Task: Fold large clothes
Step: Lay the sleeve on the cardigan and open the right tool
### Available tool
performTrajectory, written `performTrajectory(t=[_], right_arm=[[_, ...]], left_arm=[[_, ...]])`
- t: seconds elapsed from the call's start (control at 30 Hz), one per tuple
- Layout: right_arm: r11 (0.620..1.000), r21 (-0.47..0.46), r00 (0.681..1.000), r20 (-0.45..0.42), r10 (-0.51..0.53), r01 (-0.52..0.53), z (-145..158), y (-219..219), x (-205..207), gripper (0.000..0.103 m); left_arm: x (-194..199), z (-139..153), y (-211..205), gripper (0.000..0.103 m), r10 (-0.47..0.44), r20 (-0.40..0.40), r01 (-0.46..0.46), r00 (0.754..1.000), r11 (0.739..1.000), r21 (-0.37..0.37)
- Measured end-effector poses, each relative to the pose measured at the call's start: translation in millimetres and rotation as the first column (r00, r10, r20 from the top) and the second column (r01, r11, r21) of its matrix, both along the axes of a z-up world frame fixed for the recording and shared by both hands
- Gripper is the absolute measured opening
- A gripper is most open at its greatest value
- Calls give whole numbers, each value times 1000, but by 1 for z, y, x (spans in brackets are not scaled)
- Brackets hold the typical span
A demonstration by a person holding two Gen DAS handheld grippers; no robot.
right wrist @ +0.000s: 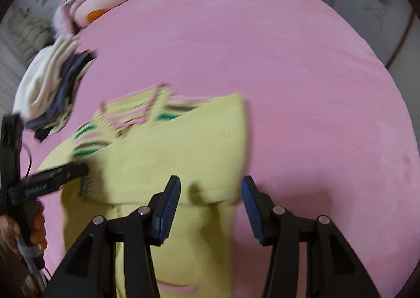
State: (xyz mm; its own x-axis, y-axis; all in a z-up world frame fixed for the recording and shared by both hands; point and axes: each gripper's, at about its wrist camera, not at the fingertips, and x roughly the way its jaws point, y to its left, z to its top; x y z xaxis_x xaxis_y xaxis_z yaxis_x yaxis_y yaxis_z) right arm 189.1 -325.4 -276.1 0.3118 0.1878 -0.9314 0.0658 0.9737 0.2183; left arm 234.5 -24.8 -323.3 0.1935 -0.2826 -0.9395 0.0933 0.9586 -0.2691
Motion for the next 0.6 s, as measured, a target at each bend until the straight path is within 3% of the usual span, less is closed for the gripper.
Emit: performTrajectory(t=[0.07, 0.1, 0.23, 0.4, 0.47, 0.6], right_arm=[[1000, 10, 1000, -10, -12, 12, -6, -7, 6, 49], [1000, 20, 1000, -21, -16, 17, -11, -10, 10, 49], [999, 42, 999, -37, -3, 5, -22, -8, 19, 49], [999, 20, 999, -22, 38, -37, -27, 3, 27, 45], [998, 3, 998, -16, 64, -64, -27, 7, 28, 17], [998, -19, 998, 37, 56, -55, -20, 3, 25, 9]], left_arm=[[2, -4, -3, 20, -7, -8, 7, 1000, 1000, 17], [3, -4, -4, 15, -5, -12, 5, 1000, 1000, 10], [6, 0, -17, 9, 6, 28, -8, 1000, 999, 44], [10, 31, -31, 9, 5, 138, -14, 990, 998, 68], [16, 41, -36, 9, 3, 181, -16, 983, 997, 73], [37, 50, -43, 9, 5, 229, -25, 973, 996, 83]])
